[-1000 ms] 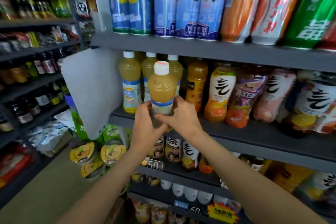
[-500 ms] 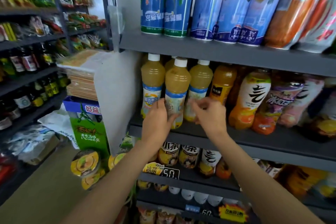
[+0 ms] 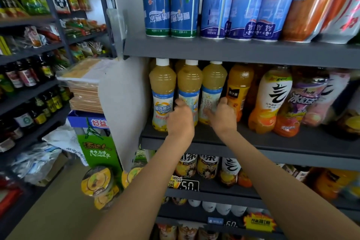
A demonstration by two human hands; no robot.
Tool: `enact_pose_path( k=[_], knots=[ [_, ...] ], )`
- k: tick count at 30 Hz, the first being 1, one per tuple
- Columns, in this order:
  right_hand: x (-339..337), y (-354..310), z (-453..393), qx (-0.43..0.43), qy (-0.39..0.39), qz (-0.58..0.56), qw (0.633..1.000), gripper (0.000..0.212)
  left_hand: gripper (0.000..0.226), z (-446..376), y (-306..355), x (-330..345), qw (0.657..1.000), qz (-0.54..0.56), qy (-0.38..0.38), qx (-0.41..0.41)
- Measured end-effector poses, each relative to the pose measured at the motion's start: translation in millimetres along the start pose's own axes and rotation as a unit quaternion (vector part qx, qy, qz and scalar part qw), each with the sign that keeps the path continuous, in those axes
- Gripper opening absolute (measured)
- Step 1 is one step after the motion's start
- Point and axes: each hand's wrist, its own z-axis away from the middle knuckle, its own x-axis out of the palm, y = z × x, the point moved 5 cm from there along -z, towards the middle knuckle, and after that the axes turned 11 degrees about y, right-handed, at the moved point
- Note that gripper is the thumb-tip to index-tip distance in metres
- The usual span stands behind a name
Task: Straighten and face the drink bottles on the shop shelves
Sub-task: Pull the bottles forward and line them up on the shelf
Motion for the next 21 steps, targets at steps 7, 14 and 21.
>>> enact_pose_path(
  k=[7,14,21],
  knots=[
    [1,2,-4,-0.029,-0.001,0.005,1.0,0.042,0.056,-14,8,13,0.997,0.044,-0.009,-0.062],
    [1,4,-7,-0.029,-0.015,0.001,0.999,0.041,0.068,-19,12,38,0.992,0.091,0.003,-0.086],
    [-7,1,-3,-0.046,-0.019,-0.012,0.999,0.043,0.072,35,11,25,0.974,0.13,0.132,0.129]
  ],
)
